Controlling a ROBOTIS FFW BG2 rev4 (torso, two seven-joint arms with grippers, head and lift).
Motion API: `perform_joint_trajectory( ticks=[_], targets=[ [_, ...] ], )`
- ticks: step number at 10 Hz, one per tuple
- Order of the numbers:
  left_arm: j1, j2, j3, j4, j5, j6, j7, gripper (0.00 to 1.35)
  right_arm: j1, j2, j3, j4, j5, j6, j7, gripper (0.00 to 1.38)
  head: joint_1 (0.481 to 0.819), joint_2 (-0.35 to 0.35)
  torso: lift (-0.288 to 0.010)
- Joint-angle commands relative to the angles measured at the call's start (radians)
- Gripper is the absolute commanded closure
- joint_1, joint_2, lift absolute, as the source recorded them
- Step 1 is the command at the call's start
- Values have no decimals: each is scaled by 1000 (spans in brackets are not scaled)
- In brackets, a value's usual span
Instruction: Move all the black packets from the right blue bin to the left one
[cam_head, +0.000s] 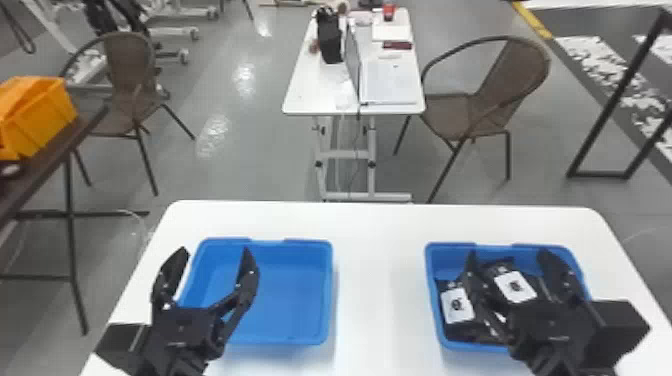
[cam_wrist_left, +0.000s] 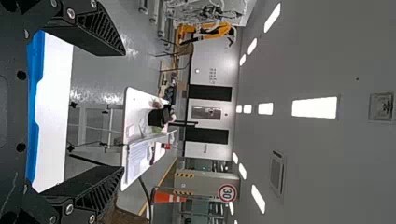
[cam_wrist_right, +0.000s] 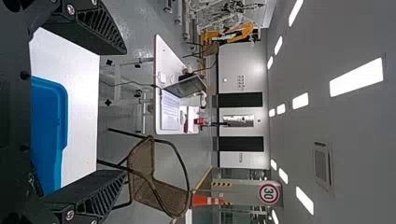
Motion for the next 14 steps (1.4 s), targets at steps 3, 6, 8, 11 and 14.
perform_joint_trajectory(
  ticks=[3, 6, 8, 11, 14],
  targets=[
    [-1, -3, 0, 0, 1, 0, 0, 159, -2, -3, 1, 0, -6, 4, 2, 111, 695, 64, 0],
    [-1, -3, 0, 0, 1, -6, 0, 159, -2, -3, 1, 3, -5, -4, 2, 113, 695, 64, 0],
    [-1, -3, 0, 3, 5, -11, 0, 163, -1, -3, 1, 13, -16, -19, 2, 114, 695, 65, 0],
    [-1, -3, 0, 3, 7, -6, 0, 163, -22, -3, -31, 68, -83, -7, 0, 113, 695, 61, 0],
    [1, -3, 2, 3, 8, -5, 0, 163, -104, -3, -112, 148, -80, 163, 26, 113, 695, 10, 0]
  ],
)
